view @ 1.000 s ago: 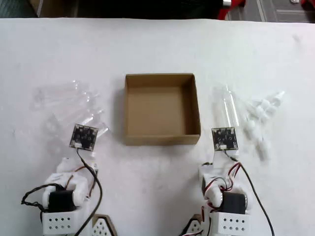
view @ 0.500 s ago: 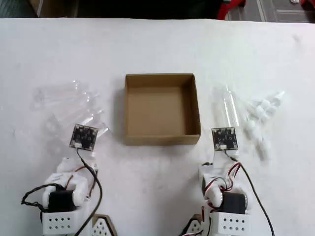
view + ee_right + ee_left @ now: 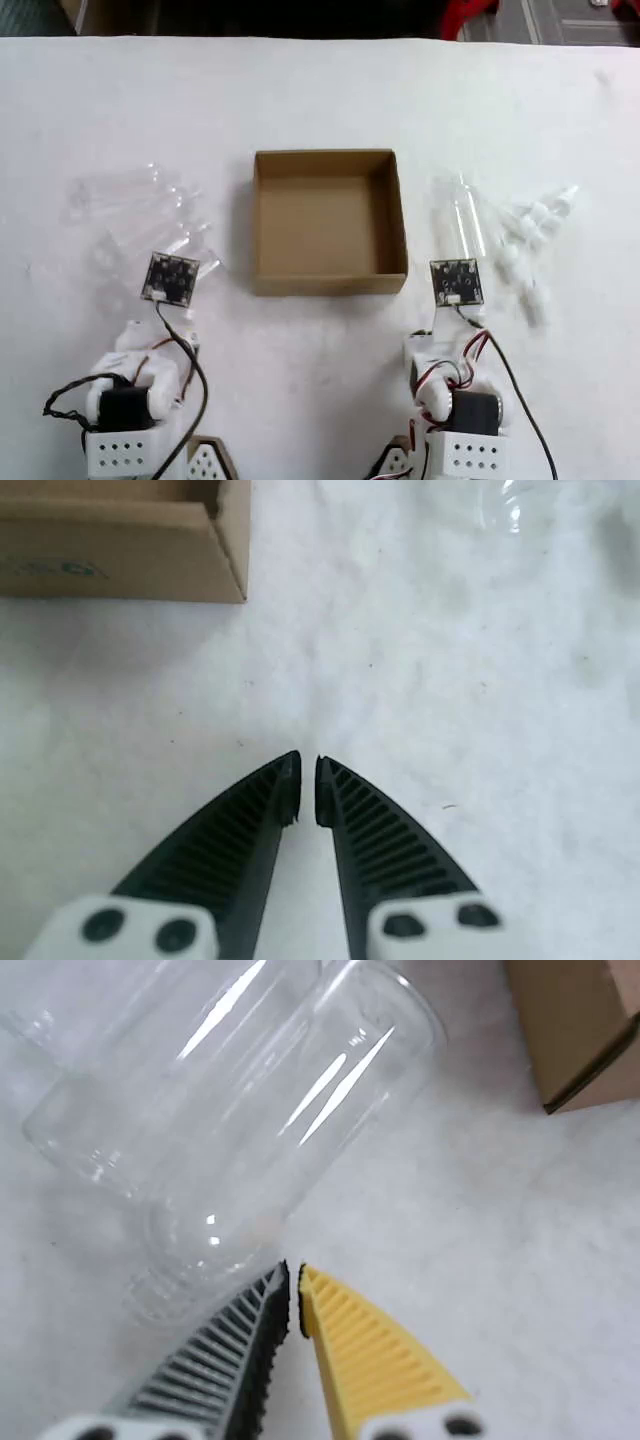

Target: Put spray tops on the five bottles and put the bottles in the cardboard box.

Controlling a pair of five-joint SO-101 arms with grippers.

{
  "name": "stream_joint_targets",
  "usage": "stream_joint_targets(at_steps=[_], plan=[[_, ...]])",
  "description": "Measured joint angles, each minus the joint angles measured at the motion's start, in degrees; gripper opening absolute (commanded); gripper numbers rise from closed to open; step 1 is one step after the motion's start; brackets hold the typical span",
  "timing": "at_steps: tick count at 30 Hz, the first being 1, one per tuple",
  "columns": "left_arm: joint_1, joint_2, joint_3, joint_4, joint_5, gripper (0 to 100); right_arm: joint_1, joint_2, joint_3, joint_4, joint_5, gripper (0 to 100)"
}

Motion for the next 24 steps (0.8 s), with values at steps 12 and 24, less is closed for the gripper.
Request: stream_joint_targets(at_steps=[12, 24], plan=[[0.0, -0.4, -21.7, 0.0, 0.0, 2, 0.0, 0.0, 0.0, 0.0, 0.0, 1.6], [-0.2, -1.0, -35.2, 0.0, -21.5, 2, 0.0, 0.0, 0.0, 0.0, 0.0, 1.6]])
